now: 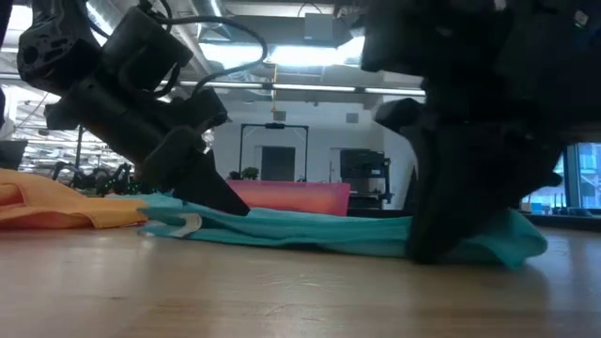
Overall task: Roll microfiber towels into tight, uniform cylinder then place into a basket
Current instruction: Roll the bottom blue towel
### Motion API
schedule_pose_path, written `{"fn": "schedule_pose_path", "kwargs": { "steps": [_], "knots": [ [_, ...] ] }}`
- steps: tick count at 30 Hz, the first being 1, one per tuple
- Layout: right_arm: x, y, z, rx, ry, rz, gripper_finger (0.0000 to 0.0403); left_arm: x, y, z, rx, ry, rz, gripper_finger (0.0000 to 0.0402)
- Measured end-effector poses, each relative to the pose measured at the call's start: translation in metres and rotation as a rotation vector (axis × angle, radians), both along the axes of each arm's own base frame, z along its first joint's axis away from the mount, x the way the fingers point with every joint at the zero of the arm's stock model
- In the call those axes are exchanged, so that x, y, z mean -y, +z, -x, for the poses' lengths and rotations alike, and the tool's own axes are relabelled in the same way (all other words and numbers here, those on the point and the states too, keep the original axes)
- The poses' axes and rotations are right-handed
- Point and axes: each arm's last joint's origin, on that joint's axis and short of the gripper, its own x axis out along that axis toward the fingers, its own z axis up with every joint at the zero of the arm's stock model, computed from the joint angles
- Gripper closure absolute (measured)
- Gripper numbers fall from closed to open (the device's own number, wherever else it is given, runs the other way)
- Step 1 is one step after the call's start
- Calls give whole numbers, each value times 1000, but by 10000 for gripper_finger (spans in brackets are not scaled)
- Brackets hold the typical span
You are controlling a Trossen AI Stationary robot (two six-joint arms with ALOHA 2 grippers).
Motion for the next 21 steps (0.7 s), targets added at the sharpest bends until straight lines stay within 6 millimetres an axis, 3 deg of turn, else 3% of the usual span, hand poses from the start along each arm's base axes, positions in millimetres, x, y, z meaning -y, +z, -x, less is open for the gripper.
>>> {"fn": "schedule_pose_path", "kwargs": {
  "steps": [14, 18, 21],
  "knots": [
    [-19, 12, 19, -190, -1, -118, 395, -6, -6, 4, -60, 68, 36, 295],
    [-40, 33, 15, -168, 75, -203, 394, -5, -3, 3, -44, 34, 36, 295],
    [-59, 55, 16, -85, 193, -184, 394, 1, 20, -1, 67, -30, 26, 295]
  ]
}}
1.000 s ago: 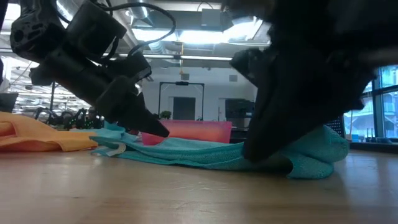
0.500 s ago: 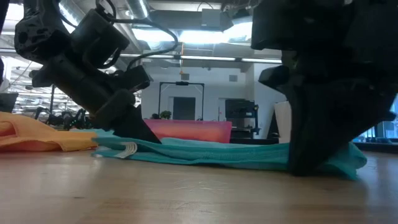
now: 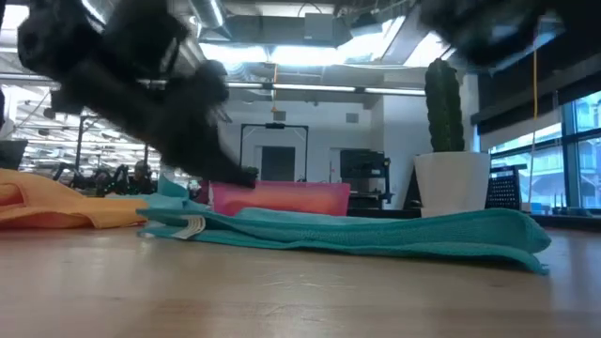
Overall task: Roll microfiber towels into tight, uniform cylinder then place into a basket
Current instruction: Roll the bottom blue towel
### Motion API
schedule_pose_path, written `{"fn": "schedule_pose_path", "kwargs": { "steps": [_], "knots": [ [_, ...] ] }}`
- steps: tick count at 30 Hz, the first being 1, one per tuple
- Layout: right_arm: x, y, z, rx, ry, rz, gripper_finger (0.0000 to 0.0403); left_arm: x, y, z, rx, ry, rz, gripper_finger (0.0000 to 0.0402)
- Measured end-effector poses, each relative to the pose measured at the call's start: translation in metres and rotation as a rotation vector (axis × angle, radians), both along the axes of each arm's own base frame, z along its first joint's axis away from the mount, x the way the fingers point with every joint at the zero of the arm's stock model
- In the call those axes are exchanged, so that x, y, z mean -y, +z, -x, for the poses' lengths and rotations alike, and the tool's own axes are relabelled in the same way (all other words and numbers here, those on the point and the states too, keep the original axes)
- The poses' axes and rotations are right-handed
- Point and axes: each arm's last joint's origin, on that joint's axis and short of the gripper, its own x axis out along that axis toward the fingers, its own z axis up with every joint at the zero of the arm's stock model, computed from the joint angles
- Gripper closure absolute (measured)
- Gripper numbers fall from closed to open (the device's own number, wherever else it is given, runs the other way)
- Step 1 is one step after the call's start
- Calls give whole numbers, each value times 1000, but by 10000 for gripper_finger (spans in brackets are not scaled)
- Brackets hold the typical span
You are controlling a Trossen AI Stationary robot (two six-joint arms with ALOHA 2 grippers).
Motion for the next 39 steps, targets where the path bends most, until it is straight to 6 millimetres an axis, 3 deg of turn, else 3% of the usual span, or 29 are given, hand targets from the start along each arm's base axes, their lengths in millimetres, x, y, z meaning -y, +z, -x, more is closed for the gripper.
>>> {"fn": "schedule_pose_path", "kwargs": {
  "steps": [3, 7, 13, 20, 24, 31, 39],
  "knots": [
    [-4, 18, 5, 69, 15, 56, 394, 8, 20, 0, 79, -23, -26, 295],
    [19, 23, 12, 98, -86, 179, 394, 23, 36, 0, 138, -80, -33, 295],
    [72, 6, 31, 97, -230, 161, 399, 36, 38, 2, 138, -133, -37, 295],
    [153, -21, 61, 234, -420, 32, 398, 31, 27, 6, 17, -87, -1, 295],
    [183, -35, 75, 220, -500, 48, 399, 24, 16, 12, -94, -1, 68, 295],
    [194, -49, 85, 145, -545, 40, 399, 17, -5, 12, -196, 74, 132, 295],
    [173, -50, 94, 94, -543, -71, 399, -4, -19, 5, -224, 184, 158, 296]
  ]
}}
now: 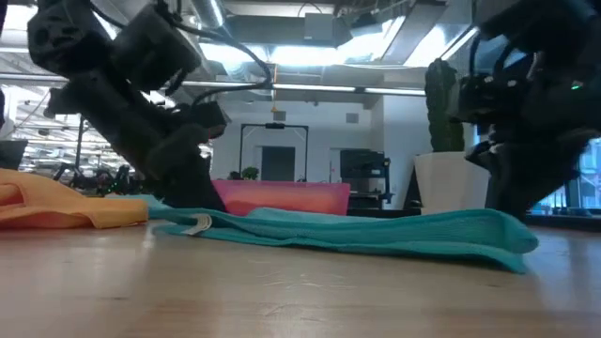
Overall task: Roll microfiber towels into tight, uniform cylinder then place into a basket
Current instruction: Roll the bottom blue towel
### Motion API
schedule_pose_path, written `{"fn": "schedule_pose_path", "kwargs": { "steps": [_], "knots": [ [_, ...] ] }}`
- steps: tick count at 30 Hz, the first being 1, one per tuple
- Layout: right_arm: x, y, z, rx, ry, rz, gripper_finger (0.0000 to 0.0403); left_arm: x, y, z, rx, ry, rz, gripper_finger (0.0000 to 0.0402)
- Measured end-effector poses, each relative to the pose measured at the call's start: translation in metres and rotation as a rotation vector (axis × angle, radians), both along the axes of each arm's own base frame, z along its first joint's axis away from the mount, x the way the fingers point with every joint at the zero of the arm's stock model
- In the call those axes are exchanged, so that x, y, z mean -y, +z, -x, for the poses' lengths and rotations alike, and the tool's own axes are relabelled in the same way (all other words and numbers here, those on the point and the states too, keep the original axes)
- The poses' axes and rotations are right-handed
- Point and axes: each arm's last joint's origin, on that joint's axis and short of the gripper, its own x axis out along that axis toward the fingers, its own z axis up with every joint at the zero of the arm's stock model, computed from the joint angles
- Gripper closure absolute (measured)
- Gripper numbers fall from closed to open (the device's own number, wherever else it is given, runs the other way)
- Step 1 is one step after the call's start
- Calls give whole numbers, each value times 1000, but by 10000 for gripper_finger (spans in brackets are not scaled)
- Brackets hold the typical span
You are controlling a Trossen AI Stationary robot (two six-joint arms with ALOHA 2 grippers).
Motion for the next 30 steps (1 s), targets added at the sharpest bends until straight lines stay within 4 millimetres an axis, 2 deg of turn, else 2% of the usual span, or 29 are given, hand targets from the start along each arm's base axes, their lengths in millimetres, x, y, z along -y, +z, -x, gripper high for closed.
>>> {"fn": "schedule_pose_path", "kwargs": {
  "steps": [5, 11, 15, 18, 22, 26, 30],
  "knots": [
    [-21, 1, 8, 11, -12, -69, 399, -14, 0, -3, -9, 40, -48, 296],
    [-49, 6, 8, 134, 36, -180, 399, -29, 9, -17, -27, -4, -129, 296],
    [-56, 10, 8, 148, 59, -184, 399, -32, 20, -30, -9, -31, -149, 296],
    [-53, 13, 7, 130, 38, -94, 399, -26, 31, -40, -22, -68, -164, 296],
    [-36, 15, 5, 84, -21, 39, 399, -8, 49, -53, -33, -140, -183, 296],
    [-15, 11, 4, 10, -97, 106, 399, 13, 56, -54, -63, -202, -185, 296],
    [2, 10, 1, -21, -165, 145, 399, 26, 51, -46, -129, -210, -160, 296]
  ]
}}
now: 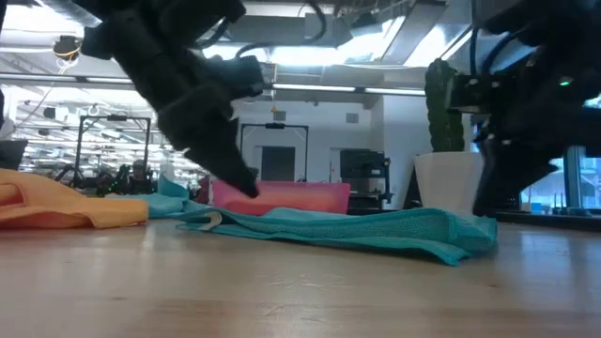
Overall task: Roll microfiber towels into tight, uniform cylinder then place into a basket
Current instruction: Roll the bottom blue towel
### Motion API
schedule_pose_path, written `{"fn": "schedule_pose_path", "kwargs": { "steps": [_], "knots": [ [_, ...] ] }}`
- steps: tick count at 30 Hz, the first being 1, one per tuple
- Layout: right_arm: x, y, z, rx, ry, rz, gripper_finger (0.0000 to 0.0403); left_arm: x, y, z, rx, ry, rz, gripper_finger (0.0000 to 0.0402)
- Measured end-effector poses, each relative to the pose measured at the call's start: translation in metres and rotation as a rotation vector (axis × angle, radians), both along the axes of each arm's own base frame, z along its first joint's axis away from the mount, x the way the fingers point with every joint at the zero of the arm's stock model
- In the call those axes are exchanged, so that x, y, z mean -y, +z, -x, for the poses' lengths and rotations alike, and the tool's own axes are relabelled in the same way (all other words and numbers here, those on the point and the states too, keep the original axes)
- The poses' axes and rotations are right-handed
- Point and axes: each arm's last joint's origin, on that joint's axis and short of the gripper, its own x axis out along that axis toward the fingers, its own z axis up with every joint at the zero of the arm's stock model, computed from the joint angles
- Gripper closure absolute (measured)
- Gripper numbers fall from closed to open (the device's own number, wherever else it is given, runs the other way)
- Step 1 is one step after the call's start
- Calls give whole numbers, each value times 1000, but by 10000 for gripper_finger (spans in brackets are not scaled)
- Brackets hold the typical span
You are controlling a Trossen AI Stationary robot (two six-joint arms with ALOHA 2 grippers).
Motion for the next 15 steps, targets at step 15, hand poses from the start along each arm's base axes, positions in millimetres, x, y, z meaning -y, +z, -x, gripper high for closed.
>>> {"fn": "schedule_pose_path", "kwargs": {
  "steps": [15],
  "knots": [
    [10, -15, -9, -61, -61, -95, 399, -20, -18, 18, -140, 165, 39, 296]
  ]
}}
